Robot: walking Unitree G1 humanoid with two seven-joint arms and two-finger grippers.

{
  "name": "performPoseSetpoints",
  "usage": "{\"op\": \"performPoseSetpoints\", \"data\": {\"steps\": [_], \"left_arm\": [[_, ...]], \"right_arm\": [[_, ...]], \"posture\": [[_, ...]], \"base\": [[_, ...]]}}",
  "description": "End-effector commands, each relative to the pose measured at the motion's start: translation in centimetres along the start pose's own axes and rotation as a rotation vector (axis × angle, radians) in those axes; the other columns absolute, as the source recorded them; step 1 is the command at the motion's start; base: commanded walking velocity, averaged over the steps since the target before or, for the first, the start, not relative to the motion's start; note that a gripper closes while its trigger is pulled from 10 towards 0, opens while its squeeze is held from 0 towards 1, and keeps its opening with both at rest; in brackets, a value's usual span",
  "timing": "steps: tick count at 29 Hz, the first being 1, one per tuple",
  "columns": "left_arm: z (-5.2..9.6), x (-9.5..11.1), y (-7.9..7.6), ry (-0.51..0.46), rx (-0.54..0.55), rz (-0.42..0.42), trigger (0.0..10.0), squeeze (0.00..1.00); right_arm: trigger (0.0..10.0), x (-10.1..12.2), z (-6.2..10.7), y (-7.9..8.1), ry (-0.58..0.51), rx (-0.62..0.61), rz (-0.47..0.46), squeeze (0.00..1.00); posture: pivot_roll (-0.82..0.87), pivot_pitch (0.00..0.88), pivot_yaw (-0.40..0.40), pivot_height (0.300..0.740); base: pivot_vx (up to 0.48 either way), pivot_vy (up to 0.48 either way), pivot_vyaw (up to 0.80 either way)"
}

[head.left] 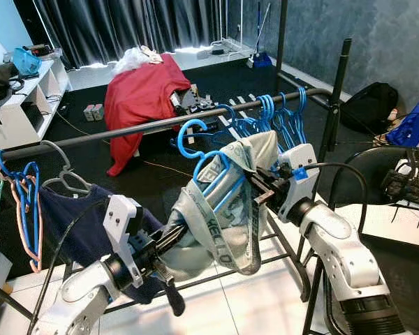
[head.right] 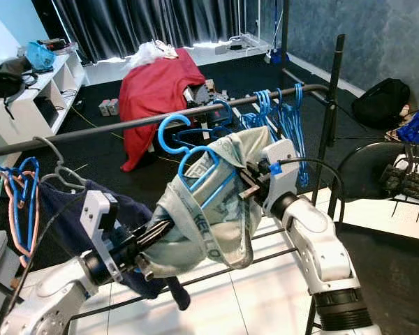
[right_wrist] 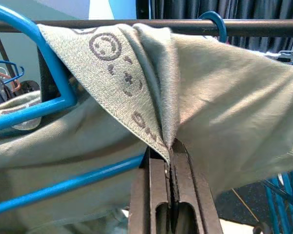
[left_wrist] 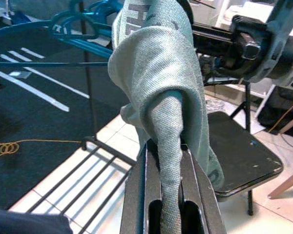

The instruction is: Hang hanger

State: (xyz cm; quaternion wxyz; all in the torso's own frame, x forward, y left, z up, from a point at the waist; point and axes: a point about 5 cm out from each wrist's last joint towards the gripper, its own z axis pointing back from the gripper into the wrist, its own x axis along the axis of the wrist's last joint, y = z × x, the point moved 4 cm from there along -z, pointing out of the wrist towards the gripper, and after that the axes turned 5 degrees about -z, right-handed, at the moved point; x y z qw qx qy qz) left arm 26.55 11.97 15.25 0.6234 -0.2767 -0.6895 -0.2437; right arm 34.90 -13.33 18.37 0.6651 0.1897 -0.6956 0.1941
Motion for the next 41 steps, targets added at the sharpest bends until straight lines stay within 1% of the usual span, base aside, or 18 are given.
{"op": "performPoseSetpoints", "data": {"steps": [1, 3, 4, 5, 7, 9, 10, 12, 15, 16, 19, 26, 29, 32, 35, 38, 40, 41], "left_arm": [[0.6, -0.2, 1.1, 0.031, 0.028, -0.046, 10.0, 0.00], [1.1, -0.4, 1.8, 0.074, 0.022, -0.118, 10.0, 0.00], [1.1, -0.4, 1.8, 0.074, 0.022, -0.118, 10.0, 0.00], [1.6, -0.6, 2.4, 0.120, 0.009, -0.190, 10.0, 0.00], [1.6, -0.6, 2.4, 0.120, 0.009, -0.190, 10.0, 0.00], [3.0, -0.6, 4.1, 0.211, -0.010, -0.349, 10.0, 0.00], [3.0, -0.6, 4.1, 0.211, -0.010, -0.349, 10.0, 0.00], [4.9, 1.2, 6.1, 0.266, -0.052, -0.484, 10.0, 0.00], [5.4, 2.4, 6.5, 0.262, -0.075, -0.509, 10.0, 0.00], [5.6, 3.9, 6.5, 0.226, -0.102, -0.512, 10.0, 0.00], [6.3, 7.5, 4.5, 0.108, -0.263, -0.461, 10.0, 0.00], [7.9, 9.3, 2.9, 0.041, -0.430, -0.419, 10.0, 0.00], [8.6, 9.2, 1.7, 0.054, -0.528, -0.393, 10.0, 0.00], [9.3, 5.7, 1.5, 0.292, -0.605, -0.418, 10.0, 0.00], [9.0, 4.2, 2.5, 0.391, -0.577, -0.493, 10.0, 0.00], [8.8, 3.9, 3.0, 0.415, -0.557, -0.529, 10.0, 0.00], [8.1, 3.5, 4.8, 0.435, -0.461, -0.599, 10.0, 0.00], [8.1, 3.5, 4.8, 0.435, -0.461, -0.599, 10.0, 0.00]], "right_arm": [[0.0, 0.2, -0.3, -0.1, -0.010, -0.006, -0.011, 0.00], [0.0, 0.4, -0.3, -0.2, -0.014, -0.014, -0.013, 0.00], [0.0, 0.4, -0.3, -0.2, -0.014, -0.014, -0.013, 0.00], [0.0, 0.4, -0.3, -0.3, -0.015, -0.017, -0.013, 0.00], [0.0, 0.4, -0.3, -0.3, -0.015, -0.017, -0.013, 0.00], [0.0, 0.4, -0.2, -0.5, -0.012, -0.022, -0.013, 0.00], [0.0, 0.4, -0.2, -0.5, -0.012, -0.022, -0.013, 0.00], [0.0, 0.2, -0.1, -0.7, -0.003, -0.029, -0.012, 0.00], [0.0, 0.1, 0.0, -0.8, 0.003, -0.033, -0.011, 0.00], [0.0, 0.0, 0.0, -0.9, 0.009, -0.037, -0.011, 0.00], [0.0, -0.3, 0.1, -1.1, 0.020, -0.044, -0.008, 0.00], [0.0, -0.4, 0.3, -1.3, 0.028, -0.052, -0.009, 0.00], [0.0, -0.4, 0.4, -1.4, 0.028, -0.054, -0.012, 0.00], [0.0, -0.3, 0.3, -1.4, 0.026, -0.053, -0.016, 0.00], [0.0, -0.3, 0.2, -1.4, 0.025, -0.050, -0.018, 0.00], [0.0, -0.3, 0.1, -1.3, 0.025, -0.049, -0.020, 0.00], [0.0, -0.4, 0.1, -1.0, 0.026, -0.043, -0.023, 0.00], [0.0, -0.4, 0.1, -1.0, 0.026, -0.043, -0.023, 0.00]], "posture": [[-0.11, 0.000, 0.073, 0.740], [-0.11, 0.000, 0.072, 0.740], [-0.11, 0.000, 0.072, 0.740], [-0.11, 0.000, 0.073, 0.740], [-0.11, 0.000, 0.073, 0.740], [-0.11, 0.000, 0.069, 0.740], [-0.11, 0.000, 0.069, 0.740], [-0.11, 0.000, 0.066, 0.740], [-0.11, 0.000, 0.064, 0.740], [-0.11, 0.000, 0.064, 0.740], [-0.12, 0.000, 0.062, 0.740], [-0.12, 0.000, 0.061, 0.740], [-0.13, 0.000, 0.059, 0.740], [-0.12, 0.000, 0.056, 0.740], [-0.12, 0.000, 0.055, 0.740], [-0.12, 0.000, 0.055, 0.740], [-0.13, 0.000, 0.058, 0.740], [-0.13, 0.000, 0.058, 0.740]], "base": [[0.000, 0.000, 0.00], [0.000, 0.000, 0.00], [0.000, 0.000, 0.00], [0.000, 0.000, 0.00], [0.000, 0.000, 0.00], [0.000, 0.000, 0.00], [0.000, 0.000, 0.00], [0.000, 0.000, 0.00], [0.000, 0.000, 0.00], [0.000, 0.000, 0.00], [0.000, 0.000, 0.00], [0.000, 0.000, 0.00], [0.000, 0.000, 0.00], [0.000, 0.000, 0.00], [0.000, 0.000, 0.00], [0.000, 0.000, 0.00], [0.000, 0.000, 0.00], [0.000, 0.000, 0.00]]}}
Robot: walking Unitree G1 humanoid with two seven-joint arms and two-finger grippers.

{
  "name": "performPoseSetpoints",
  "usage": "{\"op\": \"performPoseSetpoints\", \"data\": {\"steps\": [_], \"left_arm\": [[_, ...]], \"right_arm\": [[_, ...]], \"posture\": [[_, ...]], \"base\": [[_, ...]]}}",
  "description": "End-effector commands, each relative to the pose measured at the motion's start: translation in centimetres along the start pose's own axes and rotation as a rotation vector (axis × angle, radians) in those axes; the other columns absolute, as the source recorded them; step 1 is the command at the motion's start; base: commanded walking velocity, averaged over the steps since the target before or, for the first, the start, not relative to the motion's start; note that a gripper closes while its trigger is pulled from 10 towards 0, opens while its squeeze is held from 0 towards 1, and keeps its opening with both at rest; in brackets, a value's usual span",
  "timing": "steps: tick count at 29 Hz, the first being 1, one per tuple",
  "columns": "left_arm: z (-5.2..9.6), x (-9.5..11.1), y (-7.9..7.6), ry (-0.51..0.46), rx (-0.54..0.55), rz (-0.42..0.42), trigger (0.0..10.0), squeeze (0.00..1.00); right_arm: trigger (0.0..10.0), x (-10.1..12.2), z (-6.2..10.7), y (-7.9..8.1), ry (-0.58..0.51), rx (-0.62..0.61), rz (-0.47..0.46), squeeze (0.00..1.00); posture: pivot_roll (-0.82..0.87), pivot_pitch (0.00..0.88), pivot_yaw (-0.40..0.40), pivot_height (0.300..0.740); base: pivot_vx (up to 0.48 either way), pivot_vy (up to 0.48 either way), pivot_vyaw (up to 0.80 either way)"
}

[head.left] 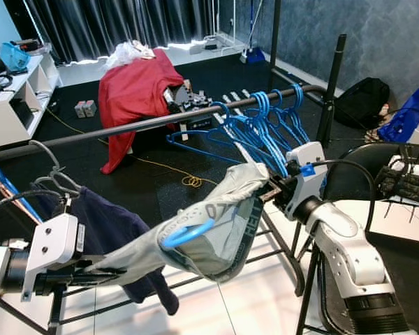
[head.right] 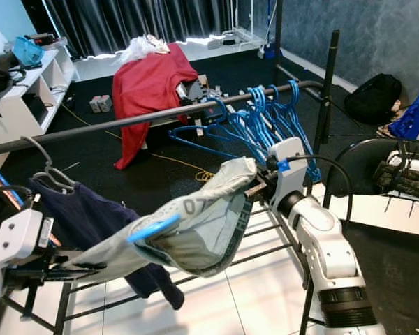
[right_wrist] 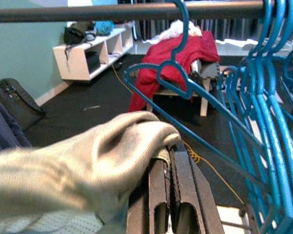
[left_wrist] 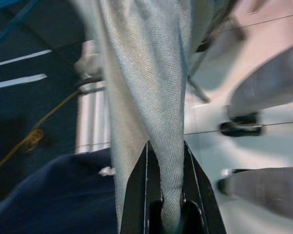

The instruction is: Hang hanger

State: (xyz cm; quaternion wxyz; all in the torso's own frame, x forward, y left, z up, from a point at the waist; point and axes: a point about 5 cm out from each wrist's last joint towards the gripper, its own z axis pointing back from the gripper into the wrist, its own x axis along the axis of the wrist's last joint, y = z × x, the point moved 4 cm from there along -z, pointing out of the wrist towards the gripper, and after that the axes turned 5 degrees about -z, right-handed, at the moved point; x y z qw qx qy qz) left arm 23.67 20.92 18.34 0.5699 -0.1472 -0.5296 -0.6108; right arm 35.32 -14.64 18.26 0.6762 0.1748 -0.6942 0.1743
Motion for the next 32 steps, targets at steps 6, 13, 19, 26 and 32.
{"op": "performPoseSetpoints", "data": {"steps": [6, 13, 19, 26, 32], "left_arm": [[0.6, -2.8, 2.6, 0.153, 0.163, -0.039, 10.0, 0.00], [1.5, -5.0, 2.9, 0.259, 0.203, -0.023, 10.0, 0.00], [1.3, -3.0, 1.2, 0.115, 0.084, -0.014, 10.0, 0.00], [1.2, -1.6, 0.2, 0.044, -0.004, -0.003, 10.0, 0.00], [1.7, 0.5, 0.3, -0.076, -0.022, 0.004, 10.0, 0.00]], "right_arm": [[0.0, -0.5, 0.0, 0.5, 0.017, 0.012, -0.020, 0.00], [0.0, -0.5, 0.0, 0.6, 0.017, 0.013, -0.024, 0.00], [0.0, -0.6, 0.0, 0.7, 0.021, 0.017, -0.025, 0.00], [0.0, -0.5, 0.1, 0.6, 0.021, 0.016, -0.024, 0.00], [0.0, -0.6, 0.1, 0.5, 0.025, 0.013, -0.024, 0.00]], "posture": [[-0.13, 0.000, 0.062, 0.740], [-0.13, 0.000, 0.065, 0.740], [-0.13, 0.000, 0.061, 0.740], [-0.13, 0.000, 0.060, 0.740], [-0.13, 0.003, 0.061, 0.740]], "base": [[0.000, 0.000, 0.00], [0.000, 0.000, 0.00], [0.000, 0.000, 0.00], [0.000, 0.000, 0.00], [0.000, 0.000, 0.00]]}}
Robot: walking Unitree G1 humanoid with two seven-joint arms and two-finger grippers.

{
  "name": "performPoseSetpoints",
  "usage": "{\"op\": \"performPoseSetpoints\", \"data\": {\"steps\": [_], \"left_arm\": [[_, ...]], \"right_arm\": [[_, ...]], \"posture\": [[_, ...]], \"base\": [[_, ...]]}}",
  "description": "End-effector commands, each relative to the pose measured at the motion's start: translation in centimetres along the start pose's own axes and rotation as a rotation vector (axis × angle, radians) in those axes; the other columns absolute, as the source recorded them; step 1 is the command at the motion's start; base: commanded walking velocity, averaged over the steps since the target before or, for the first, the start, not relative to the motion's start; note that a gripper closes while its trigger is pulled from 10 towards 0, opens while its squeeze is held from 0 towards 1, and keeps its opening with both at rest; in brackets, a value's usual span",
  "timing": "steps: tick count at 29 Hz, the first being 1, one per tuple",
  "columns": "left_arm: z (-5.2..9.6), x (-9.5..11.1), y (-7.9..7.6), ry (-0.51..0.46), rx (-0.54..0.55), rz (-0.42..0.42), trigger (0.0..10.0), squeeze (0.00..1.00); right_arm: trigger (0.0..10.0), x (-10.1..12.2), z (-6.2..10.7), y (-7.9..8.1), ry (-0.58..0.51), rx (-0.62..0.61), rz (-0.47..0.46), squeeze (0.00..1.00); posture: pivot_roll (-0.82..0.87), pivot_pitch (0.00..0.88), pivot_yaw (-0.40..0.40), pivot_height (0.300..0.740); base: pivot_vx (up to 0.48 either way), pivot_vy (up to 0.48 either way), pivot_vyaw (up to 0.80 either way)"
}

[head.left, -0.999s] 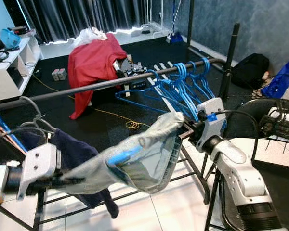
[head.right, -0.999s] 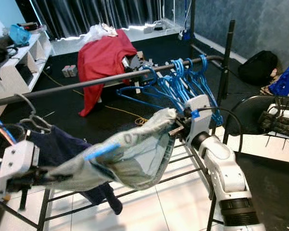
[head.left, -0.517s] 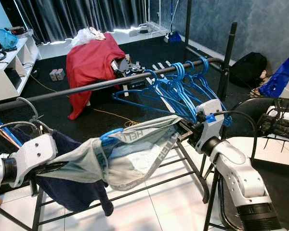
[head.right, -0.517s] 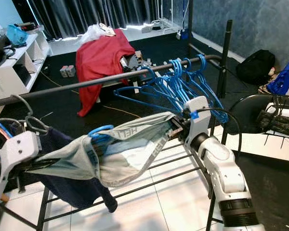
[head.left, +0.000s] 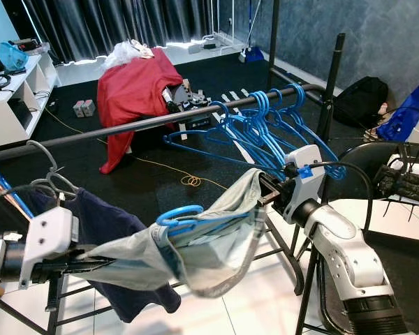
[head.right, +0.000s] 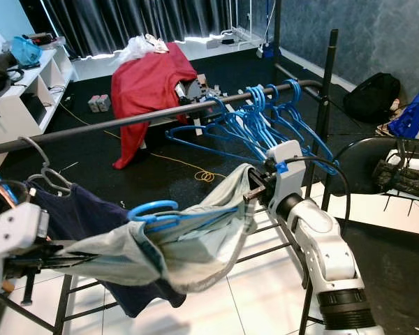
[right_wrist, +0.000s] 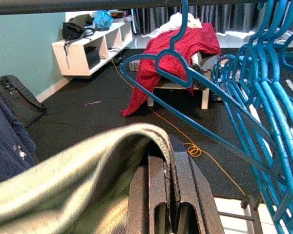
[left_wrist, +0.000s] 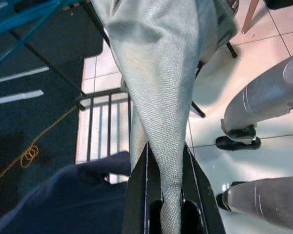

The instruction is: Hang hanger

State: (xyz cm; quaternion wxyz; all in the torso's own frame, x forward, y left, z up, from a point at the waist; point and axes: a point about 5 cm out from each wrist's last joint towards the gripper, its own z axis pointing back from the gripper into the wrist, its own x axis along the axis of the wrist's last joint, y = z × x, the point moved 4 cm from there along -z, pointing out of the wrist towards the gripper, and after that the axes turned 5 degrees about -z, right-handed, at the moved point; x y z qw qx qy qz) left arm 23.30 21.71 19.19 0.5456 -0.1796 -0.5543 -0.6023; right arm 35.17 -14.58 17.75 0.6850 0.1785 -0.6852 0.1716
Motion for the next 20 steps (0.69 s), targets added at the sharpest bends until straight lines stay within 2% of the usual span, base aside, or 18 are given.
{"op": "performPoseSetpoints", "data": {"steps": [1, 4, 5, 6, 8, 9, 10, 12, 15, 16, 18, 19, 20], "left_arm": [[0.6, 0.6, 0.0, 0.001, -0.024, -0.004, 10.0, 0.00], [0.5, 1.6, 0.4, -0.085, 0.008, -0.003, 10.0, 0.00], [0.5, 1.6, 0.4, -0.085, 0.008, -0.003, 10.0, 0.00], [0.3, 2.4, 0.8, -0.153, 0.046, 0.006, 10.0, 0.00], [0.3, 2.4, 0.8, -0.153, 0.046, 0.006, 10.0, 0.00], [0.3, 3.0, 1.2, -0.207, 0.077, 0.012, 10.0, 0.00], [0.3, 3.0, 1.2, -0.207, 0.077, 0.012, 10.0, 0.00], [0.1, 3.1, 1.8, -0.279, 0.153, 0.045, 10.0, 0.00], [0.0, 2.7, 2.1, -0.277, 0.187, 0.055, 10.0, 0.00], [-0.1, 1.7, 2.3, -0.229, 0.209, 0.058, 10.0, 0.00], [-0.1, 1.7, 2.3, -0.229, 0.209, 0.058, 10.0, 0.00], [-0.1, -1.6, 1.6, -0.050, 0.202, 0.061, 10.0, 0.00], [0.1, -2.7, 1.3, -0.001, 0.200, 0.076, 10.0, 0.00]], "right_arm": [[0.0, -0.1, 0.0, 0.4, 0.004, 0.011, -0.009, 0.00], [0.0, -0.3, 0.1, 0.3, 0.009, 0.008, -0.011, 0.00], [0.0, -0.3, 0.1, 0.3, 0.009, 0.008, -0.011, 0.00], [0.0, -0.5, 0.1, 0.4, 0.012, 0.009, -0.013, 0.00], [0.0, -0.5, 0.1, 0.4, 0.012, 0.009, -0.013, 0.00], [0.0, -0.6, 0.1, 0.5, 0.014, 0.010, -0.015, 0.00], [0.0, -0.6, 0.1, 0.5, 0.014, 0.010, -0.015, 0.00], [0.0, -0.6, 0.0, 0.6, 0.016, 0.013, -0.018, 0.00], [0.0, -0.6, -0.1, 0.6, 0.015, 0.014, -0.019, 0.00], [0.0, -0.5, -0.1, 0.5, 0.015, 0.013, -0.019, 0.00], [0.0, -0.5, -0.1, 0.5, 0.015, 0.013, -0.019, 0.00], [0.0, -0.4, 0.0, 0.4, 0.010, 0.008, -0.021, 0.00], [0.0, -0.4, 0.0, 0.4, 0.008, 0.006, -0.022, 0.00]], "posture": [[-0.13, 0.003, 0.061, 0.740], [-0.13, 0.004, 0.061, 0.740], [-0.13, 0.004, 0.061, 0.740], [-0.13, 0.002, 0.060, 0.740], [-0.13, 0.002, 0.060, 0.740], [-0.13, 0.003, 0.062, 0.740], [-0.13, 0.003, 0.062, 0.740], [-0.13, 0.001, 0.061, 0.740], [-0.13, 0.001, 0.061, 0.740], [-0.13, 0.001, 0.061, 0.740], [-0.13, 0.001, 0.061, 0.740], [-0.13, 0.000, 0.062, 0.740], [-0.13, 0.000, 0.062, 0.740]], "base": [[0.000, 0.000, 0.00], [0.000, 0.000, 0.00], [0.000, 0.000, 0.00], [0.000, 0.000, 0.00], [0.000, 0.000, 0.00], [0.000, 0.000, 0.00], [0.000, 0.000, 0.00], [0.000, 0.000, 0.00], [0.000, 0.000, 0.00], [0.000, 0.000, 0.00], [0.000, 0.000, 0.00], [0.000, 0.000, 0.00], [0.000, 0.000, 0.00]]}}
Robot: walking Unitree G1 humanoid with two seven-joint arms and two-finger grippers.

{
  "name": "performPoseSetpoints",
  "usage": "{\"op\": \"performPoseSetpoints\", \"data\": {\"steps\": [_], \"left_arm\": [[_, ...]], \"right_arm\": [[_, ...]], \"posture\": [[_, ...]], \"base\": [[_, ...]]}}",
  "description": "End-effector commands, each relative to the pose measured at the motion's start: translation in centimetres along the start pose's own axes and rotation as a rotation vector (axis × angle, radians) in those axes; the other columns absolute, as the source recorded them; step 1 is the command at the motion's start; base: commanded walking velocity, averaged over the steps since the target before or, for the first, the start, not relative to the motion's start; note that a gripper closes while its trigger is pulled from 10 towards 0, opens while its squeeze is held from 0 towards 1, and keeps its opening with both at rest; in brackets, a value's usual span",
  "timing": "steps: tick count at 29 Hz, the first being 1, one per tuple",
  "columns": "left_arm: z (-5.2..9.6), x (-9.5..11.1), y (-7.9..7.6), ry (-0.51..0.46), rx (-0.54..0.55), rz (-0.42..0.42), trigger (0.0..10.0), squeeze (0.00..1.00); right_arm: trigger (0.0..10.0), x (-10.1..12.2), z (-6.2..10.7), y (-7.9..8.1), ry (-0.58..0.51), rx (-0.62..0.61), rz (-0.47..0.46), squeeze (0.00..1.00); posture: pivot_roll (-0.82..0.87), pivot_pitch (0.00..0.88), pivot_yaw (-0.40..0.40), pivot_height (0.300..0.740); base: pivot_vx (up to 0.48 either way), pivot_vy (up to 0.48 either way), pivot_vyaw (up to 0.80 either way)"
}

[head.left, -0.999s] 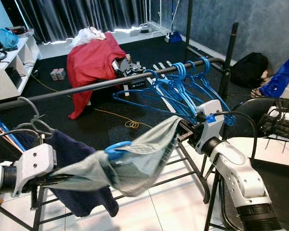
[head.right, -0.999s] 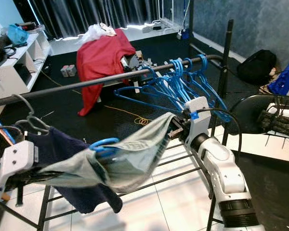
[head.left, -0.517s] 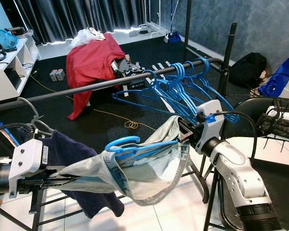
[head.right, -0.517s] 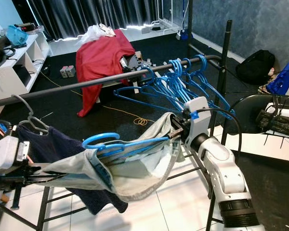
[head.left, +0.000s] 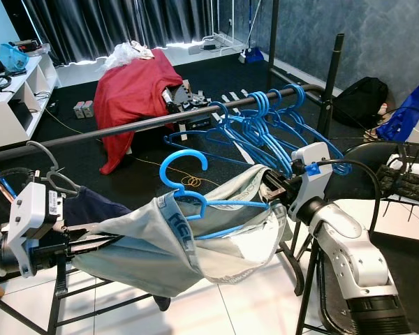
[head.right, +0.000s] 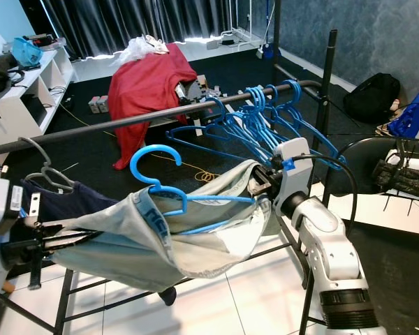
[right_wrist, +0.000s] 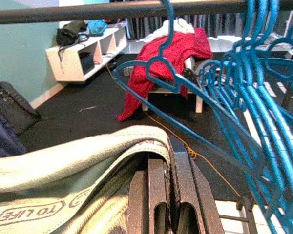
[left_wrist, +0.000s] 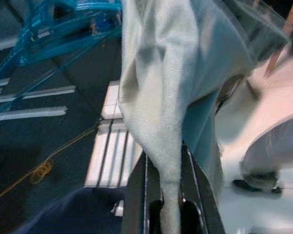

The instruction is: Hang hanger

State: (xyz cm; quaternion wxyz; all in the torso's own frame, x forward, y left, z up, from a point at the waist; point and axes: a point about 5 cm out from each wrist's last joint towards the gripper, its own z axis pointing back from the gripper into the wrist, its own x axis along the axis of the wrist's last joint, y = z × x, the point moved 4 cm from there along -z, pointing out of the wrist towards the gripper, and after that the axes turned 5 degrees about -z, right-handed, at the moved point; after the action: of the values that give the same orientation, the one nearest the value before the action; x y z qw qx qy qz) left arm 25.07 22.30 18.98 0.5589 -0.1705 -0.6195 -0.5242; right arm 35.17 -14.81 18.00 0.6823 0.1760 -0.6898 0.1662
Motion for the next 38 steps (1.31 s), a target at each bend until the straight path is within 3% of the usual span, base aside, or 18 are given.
{"op": "performPoseSetpoints", "data": {"steps": [1, 10, 15, 22, 30, 32, 38], "left_arm": [[0.5, -1.6, -0.1, 0.072, 0.022, 0.001, 10.0, 0.00], [2.8, -2.8, 0.6, 0.133, 0.085, 0.040, 10.0, 0.00], [2.9, -2.7, 0.7, 0.127, 0.097, 0.044, 10.0, 0.00], [3.3, -1.5, 1.7, 0.048, 0.159, 0.039, 10.0, 0.00], [3.7, -1.2, 2.5, 0.024, 0.190, 0.019, 10.0, 0.00], [3.3, -0.2, 2.6, -0.046, 0.200, 0.027, 10.0, 0.00], [2.3, 1.0, 0.8, -0.128, 0.097, 0.070, 10.0, 0.00]], "right_arm": [[0.0, -0.6, -0.1, 0.6, 0.020, 0.017, -0.021, 0.00], [0.0, -0.6, 0.0, 0.4, 0.017, 0.009, -0.024, 0.00], [0.0, -0.6, 0.1, 0.4, 0.017, 0.009, -0.025, 0.00], [0.0, -0.7, 0.2, 0.4, 0.021, 0.008, -0.026, 0.00], [0.0, -0.9, 0.3, 0.4, 0.028, 0.005, -0.027, 0.00], [0.0, -1.2, 0.2, 0.7, 0.031, 0.012, -0.033, 0.00], [0.0, -1.1, 0.0, 0.8, 0.028, 0.014, -0.036, 0.00]], "posture": [[-0.13, 0.000, 0.062, 0.740], [-0.13, 0.000, 0.062, 0.740], [-0.13, 0.000, 0.061, 0.740], [-0.13, 0.000, 0.062, 0.740], [-0.14, 0.000, 0.063, 0.740], [-0.13, 0.002, 0.067, 0.740], [-0.13, 0.001, 0.064, 0.740]], "base": [[0.000, 0.000, 0.00], [0.000, 0.000, 0.00], [0.000, 0.000, 0.00], [0.000, 0.000, 0.00], [0.000, 0.000, 0.00], [0.000, 0.000, 0.00], [0.000, 0.000, 0.00]]}}
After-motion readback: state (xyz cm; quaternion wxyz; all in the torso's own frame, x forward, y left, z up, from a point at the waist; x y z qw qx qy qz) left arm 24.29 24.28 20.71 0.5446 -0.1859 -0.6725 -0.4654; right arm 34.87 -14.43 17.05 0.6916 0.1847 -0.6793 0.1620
